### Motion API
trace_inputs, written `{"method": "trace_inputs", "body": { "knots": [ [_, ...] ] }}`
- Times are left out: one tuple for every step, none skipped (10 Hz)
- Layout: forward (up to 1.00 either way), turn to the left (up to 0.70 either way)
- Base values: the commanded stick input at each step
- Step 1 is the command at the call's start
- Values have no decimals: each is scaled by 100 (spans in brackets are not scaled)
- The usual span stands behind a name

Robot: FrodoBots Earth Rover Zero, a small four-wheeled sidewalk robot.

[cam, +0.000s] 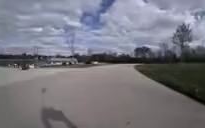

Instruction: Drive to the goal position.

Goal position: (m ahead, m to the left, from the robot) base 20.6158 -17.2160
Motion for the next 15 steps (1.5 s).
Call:
{"method": "trace_inputs", "body": {
  "knots": [
    [100, 0],
    [100, 0],
    [100, 0],
    [100, 0],
    [100, -8],
    [100, -21],
    [100, -25],
    [100, -31],
    [100, -36],
    [100, -39],
    [100, -39],
    [100, -38],
    [100, -26],
    [100, -6],
    [100, 0]
  ]
}}
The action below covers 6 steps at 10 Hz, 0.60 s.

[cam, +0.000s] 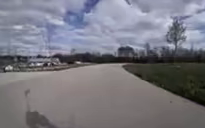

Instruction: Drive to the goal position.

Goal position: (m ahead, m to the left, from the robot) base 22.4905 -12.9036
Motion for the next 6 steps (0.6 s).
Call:
{"method": "trace_inputs", "body": {
  "knots": [
    [100, 0],
    [100, 0],
    [100, 0],
    [100, 0],
    [100, 0],
    [100, 0]
  ]
}}
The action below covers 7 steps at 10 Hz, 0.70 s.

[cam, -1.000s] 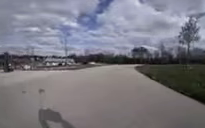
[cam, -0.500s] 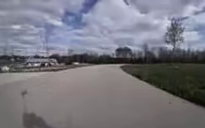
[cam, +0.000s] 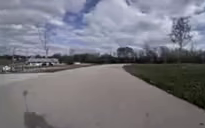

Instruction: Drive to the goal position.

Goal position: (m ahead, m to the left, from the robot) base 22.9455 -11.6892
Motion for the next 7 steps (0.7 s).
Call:
{"method": "trace_inputs", "body": {
  "knots": [
    [100, 0],
    [100, 0],
    [100, 0],
    [100, 0],
    [100, 0],
    [100, 0],
    [100, 0]
  ]
}}
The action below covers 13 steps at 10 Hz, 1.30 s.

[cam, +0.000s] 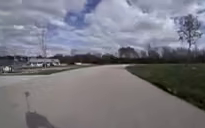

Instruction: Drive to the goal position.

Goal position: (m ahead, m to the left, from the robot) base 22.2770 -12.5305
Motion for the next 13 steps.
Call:
{"method": "trace_inputs", "body": {
  "knots": [
    [100, 0],
    [100, 0],
    [100, 0],
    [100, 0],
    [100, 0],
    [100, 0],
    [100, 0],
    [100, 0],
    [100, 0],
    [100, 0],
    [100, 0],
    [100, 0],
    [100, 0]
  ]
}}
